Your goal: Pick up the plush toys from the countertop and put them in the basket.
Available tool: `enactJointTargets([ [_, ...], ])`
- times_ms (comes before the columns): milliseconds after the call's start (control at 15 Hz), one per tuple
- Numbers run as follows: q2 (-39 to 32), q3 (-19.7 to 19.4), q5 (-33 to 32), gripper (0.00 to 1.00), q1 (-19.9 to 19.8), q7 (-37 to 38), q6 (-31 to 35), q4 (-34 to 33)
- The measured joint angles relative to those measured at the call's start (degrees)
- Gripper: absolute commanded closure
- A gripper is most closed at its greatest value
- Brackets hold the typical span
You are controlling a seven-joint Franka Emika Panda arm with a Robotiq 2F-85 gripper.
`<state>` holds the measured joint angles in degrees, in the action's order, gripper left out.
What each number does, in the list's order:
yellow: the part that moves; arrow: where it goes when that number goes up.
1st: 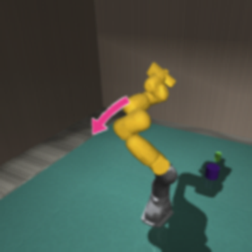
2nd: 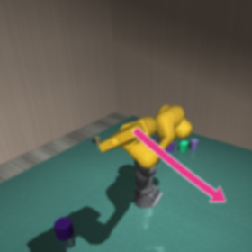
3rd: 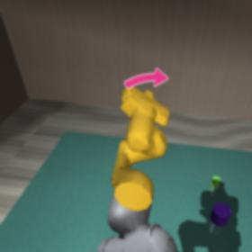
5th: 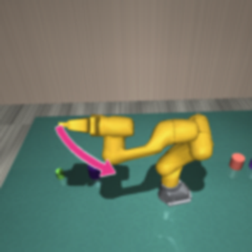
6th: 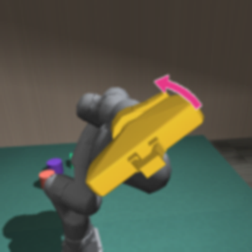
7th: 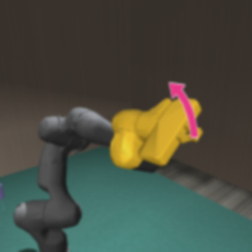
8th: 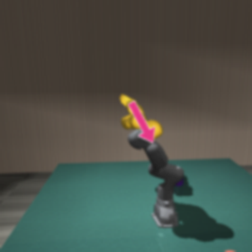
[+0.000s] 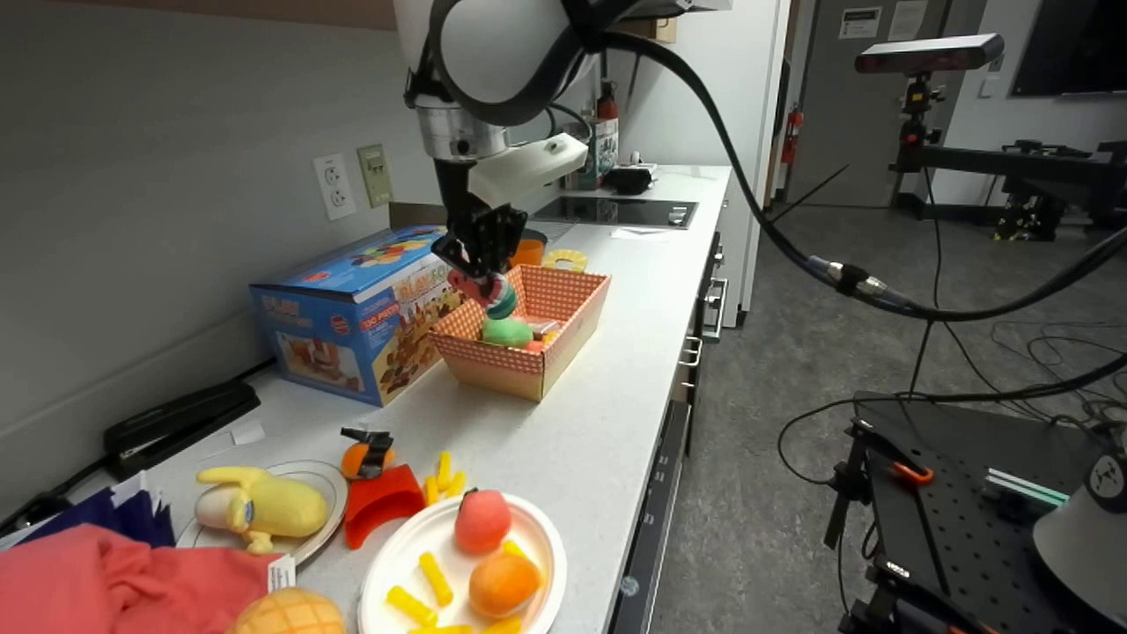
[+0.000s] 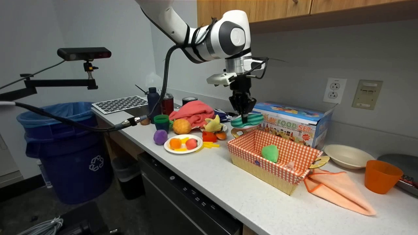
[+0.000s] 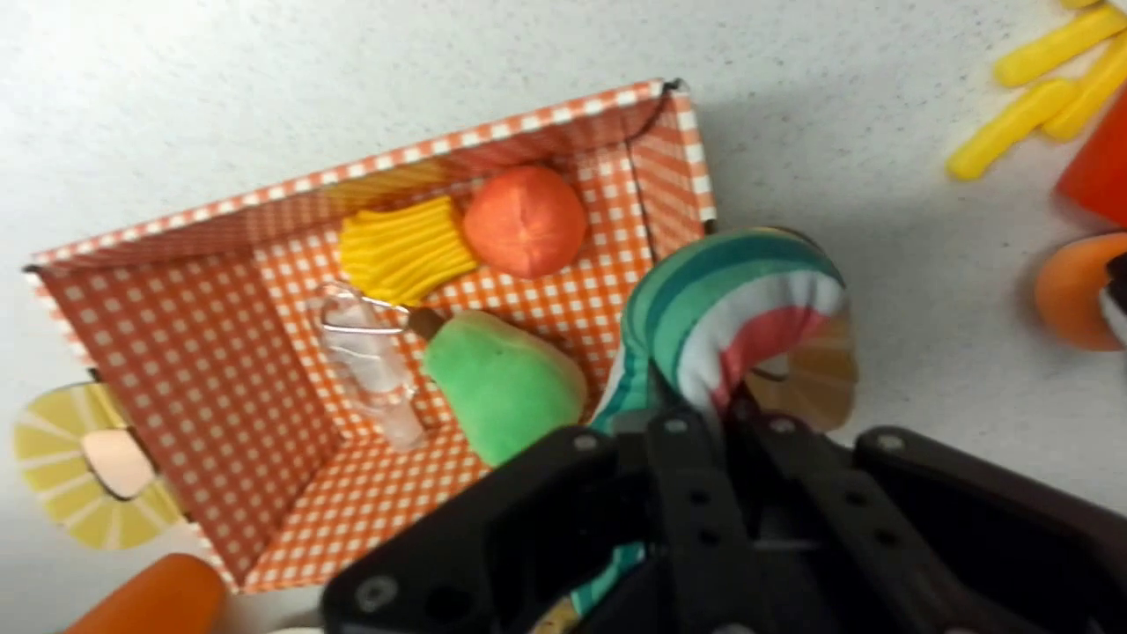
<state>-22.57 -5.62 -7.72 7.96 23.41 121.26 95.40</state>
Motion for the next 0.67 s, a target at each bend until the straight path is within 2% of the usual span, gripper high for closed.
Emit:
enactJointTargets([
  [67, 0.66, -0.76, -1.34, 0.66, -0.04, 1.89, 0.26, 1.34],
  [200, 1.23, -2.00, -3.73, 0.58, -0.13, 5.70, 0.33, 3.49],
  [667, 1.18, -2.47, -7.76, 0.05, -0.06, 12.09, 1.19, 6.82],
])
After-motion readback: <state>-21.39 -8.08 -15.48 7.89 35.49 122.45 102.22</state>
